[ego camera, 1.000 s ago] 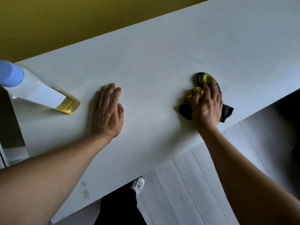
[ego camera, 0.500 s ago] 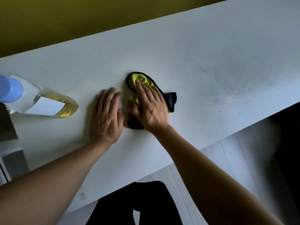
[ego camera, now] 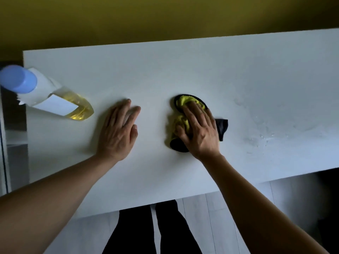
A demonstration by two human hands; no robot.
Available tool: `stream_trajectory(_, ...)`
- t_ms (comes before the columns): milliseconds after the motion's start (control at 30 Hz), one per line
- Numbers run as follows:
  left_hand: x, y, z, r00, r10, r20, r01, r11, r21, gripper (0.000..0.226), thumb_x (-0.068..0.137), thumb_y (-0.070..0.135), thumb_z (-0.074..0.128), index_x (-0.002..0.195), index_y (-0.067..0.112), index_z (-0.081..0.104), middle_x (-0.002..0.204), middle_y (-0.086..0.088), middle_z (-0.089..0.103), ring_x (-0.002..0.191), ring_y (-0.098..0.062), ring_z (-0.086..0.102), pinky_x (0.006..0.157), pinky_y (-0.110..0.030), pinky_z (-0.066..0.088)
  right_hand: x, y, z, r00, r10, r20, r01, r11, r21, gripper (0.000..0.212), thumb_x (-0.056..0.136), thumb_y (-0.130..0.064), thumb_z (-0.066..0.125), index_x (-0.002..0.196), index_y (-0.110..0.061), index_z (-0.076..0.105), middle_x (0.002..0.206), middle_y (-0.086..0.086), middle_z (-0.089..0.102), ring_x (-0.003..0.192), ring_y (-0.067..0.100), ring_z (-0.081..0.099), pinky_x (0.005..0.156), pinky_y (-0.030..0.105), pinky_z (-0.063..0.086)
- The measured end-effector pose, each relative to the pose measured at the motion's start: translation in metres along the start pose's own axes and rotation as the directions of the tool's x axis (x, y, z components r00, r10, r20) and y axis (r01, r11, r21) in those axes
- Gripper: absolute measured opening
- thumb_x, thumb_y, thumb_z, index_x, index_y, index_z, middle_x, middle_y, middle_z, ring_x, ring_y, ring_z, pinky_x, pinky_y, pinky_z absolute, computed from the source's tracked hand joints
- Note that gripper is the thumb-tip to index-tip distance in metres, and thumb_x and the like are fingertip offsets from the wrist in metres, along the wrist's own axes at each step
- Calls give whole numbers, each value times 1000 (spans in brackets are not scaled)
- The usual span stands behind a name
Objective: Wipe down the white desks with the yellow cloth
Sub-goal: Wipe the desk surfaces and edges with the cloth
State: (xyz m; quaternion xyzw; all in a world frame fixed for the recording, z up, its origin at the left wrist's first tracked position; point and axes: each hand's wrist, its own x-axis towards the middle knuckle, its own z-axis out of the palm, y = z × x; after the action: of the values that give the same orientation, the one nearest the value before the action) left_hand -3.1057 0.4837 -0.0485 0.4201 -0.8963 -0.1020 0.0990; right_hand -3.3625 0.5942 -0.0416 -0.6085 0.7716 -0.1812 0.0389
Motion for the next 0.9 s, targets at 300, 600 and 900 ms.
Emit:
stream_trajectory(300,-43,15,8,955,-289,-68,290,957,8,59,104,24,35,161,9,31,170,-11,25,158,-31,22,127,-51,21,10,62,-17,867,477,-145,-488,872,-46,62,95,-48,42,146,-15,48,156,11,40,143,30,38,121,45,25)
stream_trajectory(600,-40,19,5,934,-342,-103,339,940,-44,58,101,15,43,157,0,36,166,-16,31,156,-32,28,126,-51,25,103,-96,55,987,-160,13,159,983,91,51,91,-42,56,137,-21,60,145,7,54,135,31,48,119,44,28)
stream_trajectory(900,-41,18,7,926,-360,-119,358,933,-38,58,100,14,44,156,-2,36,166,-17,32,155,-32,30,127,-47,25,136,-82,56,975,-214,64,206,972,115,48,93,-43,55,137,-25,60,146,6,53,135,30,47,118,39,30)
